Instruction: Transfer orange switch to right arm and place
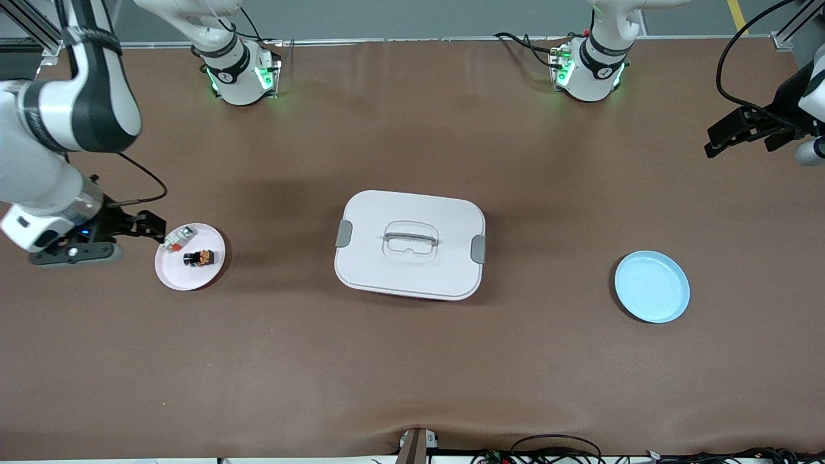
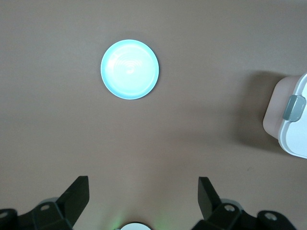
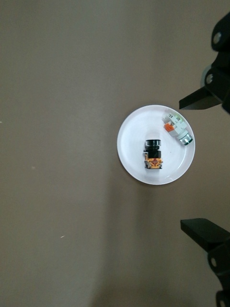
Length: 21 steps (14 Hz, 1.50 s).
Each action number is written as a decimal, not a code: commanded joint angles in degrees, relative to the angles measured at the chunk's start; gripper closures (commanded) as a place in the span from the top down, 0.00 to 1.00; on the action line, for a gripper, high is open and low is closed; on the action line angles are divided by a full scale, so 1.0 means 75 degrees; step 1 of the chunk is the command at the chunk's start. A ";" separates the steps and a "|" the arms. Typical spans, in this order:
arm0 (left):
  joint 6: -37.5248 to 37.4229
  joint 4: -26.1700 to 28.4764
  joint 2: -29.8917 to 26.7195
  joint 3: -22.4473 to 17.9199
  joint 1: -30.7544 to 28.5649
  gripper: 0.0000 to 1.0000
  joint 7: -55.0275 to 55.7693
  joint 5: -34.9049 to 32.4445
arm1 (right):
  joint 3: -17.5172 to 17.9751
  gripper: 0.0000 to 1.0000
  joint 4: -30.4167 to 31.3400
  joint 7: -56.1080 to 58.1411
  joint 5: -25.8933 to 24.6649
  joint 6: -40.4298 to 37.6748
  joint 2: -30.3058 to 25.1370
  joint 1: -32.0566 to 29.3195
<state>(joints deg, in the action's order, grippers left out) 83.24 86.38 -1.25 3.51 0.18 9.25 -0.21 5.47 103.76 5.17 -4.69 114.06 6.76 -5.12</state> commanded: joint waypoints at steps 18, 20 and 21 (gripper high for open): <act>0.0080 -0.0033 0.0002 -0.0012 -0.0025 1.00 -0.0413 -0.0030 | -0.0097 1.00 -0.1904 -0.0279 0.0414 -0.2598 -0.0983 0.0004; 0.0080 -0.0033 0.0002 -0.0023 -0.0025 1.00 -0.0402 -0.0042 | -0.0073 1.00 -0.1940 -0.0337 0.0414 -0.2727 -0.0983 0.0015; 0.0092 -0.0033 0.0002 -0.0023 -0.0025 1.00 -0.0413 -0.0053 | -0.0062 1.00 -0.1952 -0.0476 0.0414 -0.2739 -0.0983 0.0015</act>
<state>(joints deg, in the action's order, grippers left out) 83.68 86.38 -1.06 3.46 0.10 7.38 -0.21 4.68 89.76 3.51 -2.58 94.74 -0.14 -4.70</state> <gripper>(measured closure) 0.000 0.000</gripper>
